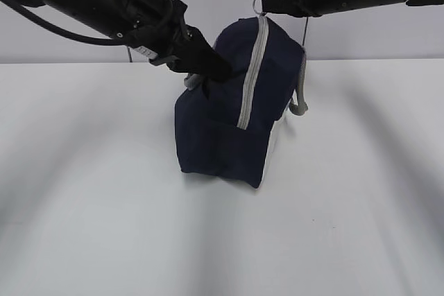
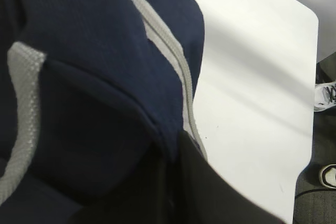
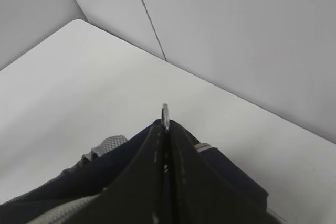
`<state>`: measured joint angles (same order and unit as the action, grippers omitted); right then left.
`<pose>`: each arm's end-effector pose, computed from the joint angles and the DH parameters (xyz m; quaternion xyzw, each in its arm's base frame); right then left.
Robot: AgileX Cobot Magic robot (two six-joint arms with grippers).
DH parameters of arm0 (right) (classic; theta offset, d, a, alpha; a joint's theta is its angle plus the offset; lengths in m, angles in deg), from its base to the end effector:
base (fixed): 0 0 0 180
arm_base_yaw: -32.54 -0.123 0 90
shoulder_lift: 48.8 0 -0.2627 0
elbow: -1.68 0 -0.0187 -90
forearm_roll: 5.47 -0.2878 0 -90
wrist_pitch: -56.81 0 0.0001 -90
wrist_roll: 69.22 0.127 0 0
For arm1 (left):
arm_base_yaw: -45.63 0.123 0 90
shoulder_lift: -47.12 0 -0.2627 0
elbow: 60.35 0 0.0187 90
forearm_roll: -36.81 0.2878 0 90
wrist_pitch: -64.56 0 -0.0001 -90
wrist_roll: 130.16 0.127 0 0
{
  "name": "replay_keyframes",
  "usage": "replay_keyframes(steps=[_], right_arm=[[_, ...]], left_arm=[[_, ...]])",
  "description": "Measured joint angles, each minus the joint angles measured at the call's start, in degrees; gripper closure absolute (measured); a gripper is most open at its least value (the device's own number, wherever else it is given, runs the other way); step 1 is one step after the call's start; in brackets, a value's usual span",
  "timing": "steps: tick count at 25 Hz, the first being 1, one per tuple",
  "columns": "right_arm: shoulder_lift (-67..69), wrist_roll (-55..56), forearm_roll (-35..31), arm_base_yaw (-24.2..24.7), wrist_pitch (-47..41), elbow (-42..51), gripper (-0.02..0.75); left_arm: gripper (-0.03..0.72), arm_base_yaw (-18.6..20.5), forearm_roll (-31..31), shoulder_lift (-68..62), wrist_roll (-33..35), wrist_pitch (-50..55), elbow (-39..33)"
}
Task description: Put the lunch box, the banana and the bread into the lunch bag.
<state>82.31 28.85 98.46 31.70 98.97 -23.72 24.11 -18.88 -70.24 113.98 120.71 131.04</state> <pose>0.5387 0.0906 0.2158 -0.2570 0.7824 0.2563 0.5061 0.3905 -0.2477 0.2185 0.4495 0.7743 -0.3447 0.2820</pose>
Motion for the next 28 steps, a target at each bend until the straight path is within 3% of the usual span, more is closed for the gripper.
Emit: replay_keyframes(steps=[18,28], right_arm=[[0.95,-2.68,-4.27,0.16,0.65,-1.25,0.754],[6.82,-2.79,-6.78,0.16,2.67,-6.72,0.754]], left_arm=[[0.687,-0.12,-0.88,0.00,-0.21,-6.48,0.00],[0.687,-0.12,-0.07,0.52,0.76,-7.07,0.00]])
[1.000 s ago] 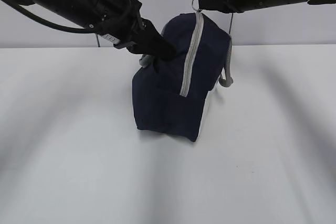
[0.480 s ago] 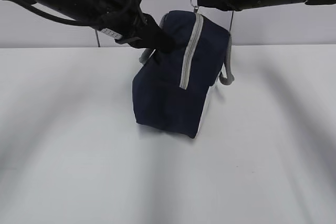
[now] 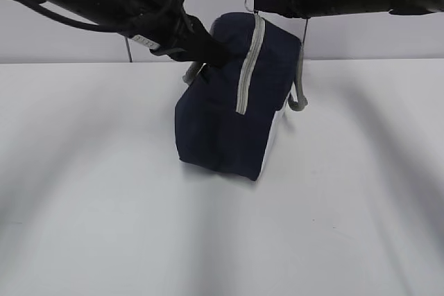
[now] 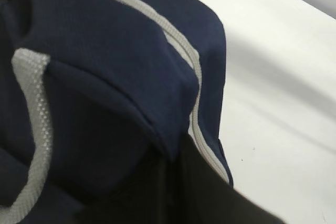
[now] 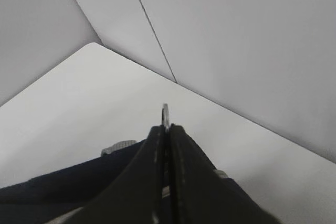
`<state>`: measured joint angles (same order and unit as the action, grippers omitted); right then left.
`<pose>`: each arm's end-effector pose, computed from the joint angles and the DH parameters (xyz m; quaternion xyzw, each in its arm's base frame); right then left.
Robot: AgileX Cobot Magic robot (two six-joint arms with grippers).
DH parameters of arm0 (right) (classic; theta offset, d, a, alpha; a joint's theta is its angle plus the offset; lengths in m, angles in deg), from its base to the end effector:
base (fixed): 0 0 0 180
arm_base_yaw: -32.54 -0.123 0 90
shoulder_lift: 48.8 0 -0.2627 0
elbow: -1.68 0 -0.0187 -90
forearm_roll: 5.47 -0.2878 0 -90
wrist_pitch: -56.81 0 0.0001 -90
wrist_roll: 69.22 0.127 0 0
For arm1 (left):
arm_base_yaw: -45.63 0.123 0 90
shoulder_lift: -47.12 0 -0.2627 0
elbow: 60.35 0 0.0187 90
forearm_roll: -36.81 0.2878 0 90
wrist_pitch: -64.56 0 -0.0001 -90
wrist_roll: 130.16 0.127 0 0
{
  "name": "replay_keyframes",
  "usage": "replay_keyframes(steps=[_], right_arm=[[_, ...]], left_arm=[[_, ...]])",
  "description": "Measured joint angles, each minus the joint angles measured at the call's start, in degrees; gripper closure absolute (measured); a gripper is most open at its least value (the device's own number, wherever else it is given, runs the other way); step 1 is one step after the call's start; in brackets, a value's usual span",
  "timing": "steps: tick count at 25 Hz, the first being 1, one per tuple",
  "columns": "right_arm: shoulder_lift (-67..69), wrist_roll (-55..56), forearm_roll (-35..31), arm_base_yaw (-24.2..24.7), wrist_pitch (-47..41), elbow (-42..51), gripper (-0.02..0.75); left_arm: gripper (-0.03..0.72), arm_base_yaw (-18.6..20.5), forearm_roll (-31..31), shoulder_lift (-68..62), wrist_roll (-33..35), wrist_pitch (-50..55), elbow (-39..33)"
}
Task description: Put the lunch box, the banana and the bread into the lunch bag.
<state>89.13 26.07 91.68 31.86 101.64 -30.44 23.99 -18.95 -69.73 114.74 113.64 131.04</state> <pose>0.5596 0.0954 0.2033 -0.2451 0.7608 0.2964 0.5228 0.4046 -0.2459 0.2245 0.4301 0.7792 -0.3113 0.3330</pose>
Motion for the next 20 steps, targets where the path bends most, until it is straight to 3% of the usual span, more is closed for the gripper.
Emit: replay_keyframes(steps=[11,20], right_arm=[[6.84,3.39,-1.31,0.00,0.38,-7.52,0.754],[7.75,4.10,-1.40,0.00,-0.90,-7.77,0.754]], left_arm=[[0.687,0.05,4.42,0.84,0.68,4.43,0.00],[0.687,0.05,10.07,1.14,0.79,12.65,0.00]])
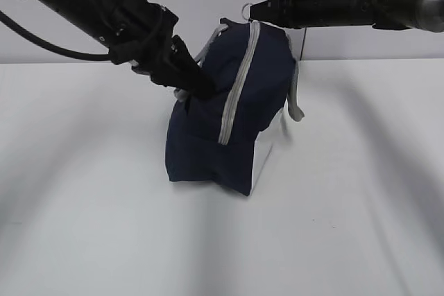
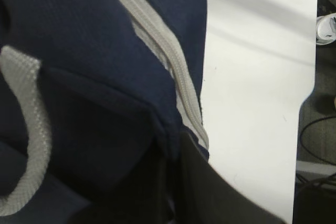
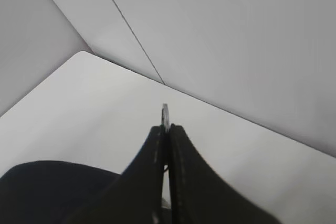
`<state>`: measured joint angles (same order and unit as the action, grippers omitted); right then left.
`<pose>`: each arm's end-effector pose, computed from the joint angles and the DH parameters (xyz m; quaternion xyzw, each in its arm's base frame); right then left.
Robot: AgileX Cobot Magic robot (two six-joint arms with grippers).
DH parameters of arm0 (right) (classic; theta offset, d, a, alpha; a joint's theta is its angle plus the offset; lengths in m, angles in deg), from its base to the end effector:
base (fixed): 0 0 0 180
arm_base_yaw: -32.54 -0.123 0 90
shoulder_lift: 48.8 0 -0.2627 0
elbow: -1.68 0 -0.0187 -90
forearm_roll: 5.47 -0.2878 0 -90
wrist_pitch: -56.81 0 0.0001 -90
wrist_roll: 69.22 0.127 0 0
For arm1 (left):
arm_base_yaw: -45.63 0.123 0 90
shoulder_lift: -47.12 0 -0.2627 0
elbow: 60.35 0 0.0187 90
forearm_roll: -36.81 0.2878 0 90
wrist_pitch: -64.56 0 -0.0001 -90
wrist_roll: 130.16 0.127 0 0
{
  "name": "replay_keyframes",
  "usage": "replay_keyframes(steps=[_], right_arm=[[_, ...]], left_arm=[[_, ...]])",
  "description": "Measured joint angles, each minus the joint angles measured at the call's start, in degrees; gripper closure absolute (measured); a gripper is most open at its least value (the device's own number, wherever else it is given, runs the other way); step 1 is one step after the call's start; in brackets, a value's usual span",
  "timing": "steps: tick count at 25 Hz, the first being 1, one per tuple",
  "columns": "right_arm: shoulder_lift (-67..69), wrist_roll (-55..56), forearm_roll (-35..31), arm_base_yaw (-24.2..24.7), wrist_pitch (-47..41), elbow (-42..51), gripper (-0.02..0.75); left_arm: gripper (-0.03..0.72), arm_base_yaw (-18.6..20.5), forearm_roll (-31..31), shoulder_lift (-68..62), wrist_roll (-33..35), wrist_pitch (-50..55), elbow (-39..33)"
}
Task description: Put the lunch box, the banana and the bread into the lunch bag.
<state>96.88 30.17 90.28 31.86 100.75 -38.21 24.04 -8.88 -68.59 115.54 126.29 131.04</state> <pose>0.5836 0.0945 0.1774 -0.2048 0.7678 0.3166 0.5180 0.3762 -0.2350 0.2160 0.5293 0.7592 -0.2932 0.2396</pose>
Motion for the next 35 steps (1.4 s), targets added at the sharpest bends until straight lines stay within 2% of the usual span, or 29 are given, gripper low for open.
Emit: replay_keyframes(steps=[12,17,20,25,27,32,35], right_arm=[[0.00,1.18,1.47,0.00,1.99,0.00,0.754],[0.00,2.52,5.03,0.09,2.55,-0.13,0.754],[0.00,3.31,6.25,0.09,3.45,-0.26,0.754],[0.00,4.39,7.97,0.09,4.30,-0.52,0.754],[0.00,4.52,8.24,0.09,4.30,-0.52,0.754],[0.00,5.07,8.46,0.09,4.44,-0.52,0.754],[0.00,5.42,8.59,0.09,4.44,-0.52,0.754]], left_arm=[[0.687,0.00,6.63,0.04,-0.74,4.79,0.01],[0.662,0.86,6.69,0.06,-11.25,2.14,0.06],[0.568,2.19,6.36,0.24,-16.81,-0.01,0.06],[0.287,4.87,3.07,2.51,-18.48,-2.09,0.06],[0.218,6.23,-0.12,3.65,-18.61,-3.69,0.06],[0.195,8.26,-13.20,5.35,-18.61,-13.23,0.06],[0.196,8.03,-18.10,4.82,-18.66,-18.93,0.06]])
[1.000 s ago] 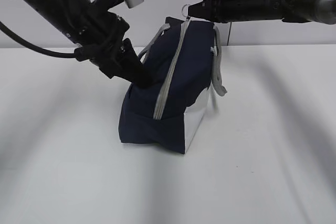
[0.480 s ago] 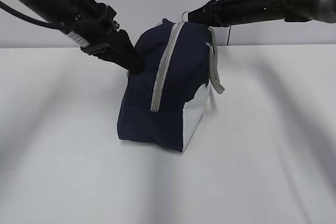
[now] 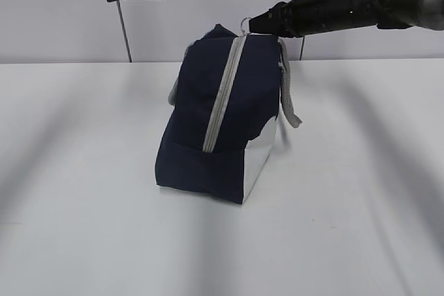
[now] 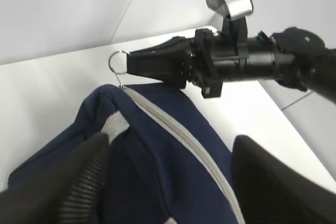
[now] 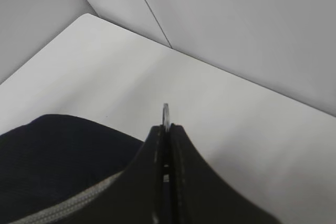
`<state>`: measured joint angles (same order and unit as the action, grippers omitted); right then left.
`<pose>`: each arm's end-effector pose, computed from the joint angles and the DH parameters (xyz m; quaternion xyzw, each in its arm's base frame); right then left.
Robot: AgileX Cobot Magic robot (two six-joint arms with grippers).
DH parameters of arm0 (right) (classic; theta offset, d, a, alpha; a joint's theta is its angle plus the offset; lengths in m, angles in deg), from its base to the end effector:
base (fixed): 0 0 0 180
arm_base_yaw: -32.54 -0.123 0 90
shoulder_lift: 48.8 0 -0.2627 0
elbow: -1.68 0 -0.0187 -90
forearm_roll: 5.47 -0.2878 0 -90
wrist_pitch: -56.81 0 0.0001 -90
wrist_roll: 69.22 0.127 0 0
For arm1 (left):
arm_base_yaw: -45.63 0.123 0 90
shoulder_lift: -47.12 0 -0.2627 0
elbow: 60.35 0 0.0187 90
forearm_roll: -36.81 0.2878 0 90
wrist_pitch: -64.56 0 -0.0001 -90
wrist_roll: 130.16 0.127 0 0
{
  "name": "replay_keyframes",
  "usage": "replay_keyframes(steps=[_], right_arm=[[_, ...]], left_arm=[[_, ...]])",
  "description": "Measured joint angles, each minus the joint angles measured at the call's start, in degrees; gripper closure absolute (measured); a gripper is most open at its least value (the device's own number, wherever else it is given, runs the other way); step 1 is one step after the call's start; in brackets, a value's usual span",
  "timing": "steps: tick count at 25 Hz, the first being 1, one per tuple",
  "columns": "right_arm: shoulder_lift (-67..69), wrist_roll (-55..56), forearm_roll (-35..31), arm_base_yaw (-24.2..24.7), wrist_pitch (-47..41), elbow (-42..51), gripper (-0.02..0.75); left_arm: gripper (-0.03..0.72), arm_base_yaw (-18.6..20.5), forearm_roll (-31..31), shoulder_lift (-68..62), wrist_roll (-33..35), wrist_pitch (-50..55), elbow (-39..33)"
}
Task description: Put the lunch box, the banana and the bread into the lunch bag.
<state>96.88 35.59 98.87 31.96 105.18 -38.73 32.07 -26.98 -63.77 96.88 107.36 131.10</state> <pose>0.5738 0.0977 0.1685 -0.2416 0.7864 0.3198 0.4701 0.4351 -0.1846 0.2868 0.1889 0.8201 -0.3663 0.3971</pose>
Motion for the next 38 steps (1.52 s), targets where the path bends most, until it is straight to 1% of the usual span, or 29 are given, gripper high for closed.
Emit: replay_keyframes(steps=[3,7,9,12,13,16,19,22,28,29,30,32,33,35,38], right_arm=[[0.00,0.22,0.00,0.00,0.00,0.00,0.754],[0.00,0.50,0.00,0.00,0.11,0.00,0.754],[0.00,0.54,0.00,0.00,0.11,0.00,0.754],[0.00,0.54,0.00,0.00,0.11,0.00,0.754],[0.00,0.54,0.00,0.00,0.11,0.00,0.754],[0.00,0.54,0.00,0.00,0.11,0.00,0.754],[0.00,0.54,0.02,0.00,0.11,0.00,0.754],[0.00,0.54,0.02,0.00,0.11,0.00,0.754],[0.00,0.54,0.02,0.00,0.11,0.00,0.754],[0.00,0.54,0.02,0.00,0.11,0.00,0.754],[0.00,0.54,0.02,0.00,0.11,0.00,0.754],[0.00,0.64,0.02,0.00,0.11,0.00,0.754],[0.00,1.12,0.02,0.00,-0.03,0.00,0.754],[0.00,2.00,0.02,0.00,-0.62,0.00,0.754],[0.00,2.79,-0.45,0.00,-1.65,0.00,0.754]], left_arm=[[0.201,-0.81,-1.99,-2.62,-0.50,-1.77,0.67],[0.202,-2.47,-1.13,-7.91,-3.78,-1.90,5.17],[0.202,-3.18,2.42,-10.52,-8.55,-1.66,9.24],[0.217,-4.06,11.23,-14.55,-18.11,0.54,15.90],[0.230,-4.26,13.82,-15.99,-20.24,1.75,18.22],[0.258,-4.74,17.27,-19.72,-24.20,4.62,23.88],[0.268,-5.39,20.74,-22.58,-28.39,5.50,28.06],[0.284,-5.93,23.05,-24.22,-30.38,5.65,29.85],[0.391,-6.57,23.69,-25.23,-30.84,5.42,30.27],[0.421,-6.62,23.69,-25.41,-30.84,5.24,30.28],[0.468,-6.62,23.69,-25.47,-30.84,5.16,30.28],[0.590,-6.62,23.69,-25.52,-30.84,5.12,30.28],[0.636,-6.62,23.69,-25.52,-30.84,5.12,30.28],[0.659,-6.69,23.69,-25.52,-30.84,5.25,30.28],[0.663,-6.69,23.70,-25.41,-30.78,6.42,30.28]])
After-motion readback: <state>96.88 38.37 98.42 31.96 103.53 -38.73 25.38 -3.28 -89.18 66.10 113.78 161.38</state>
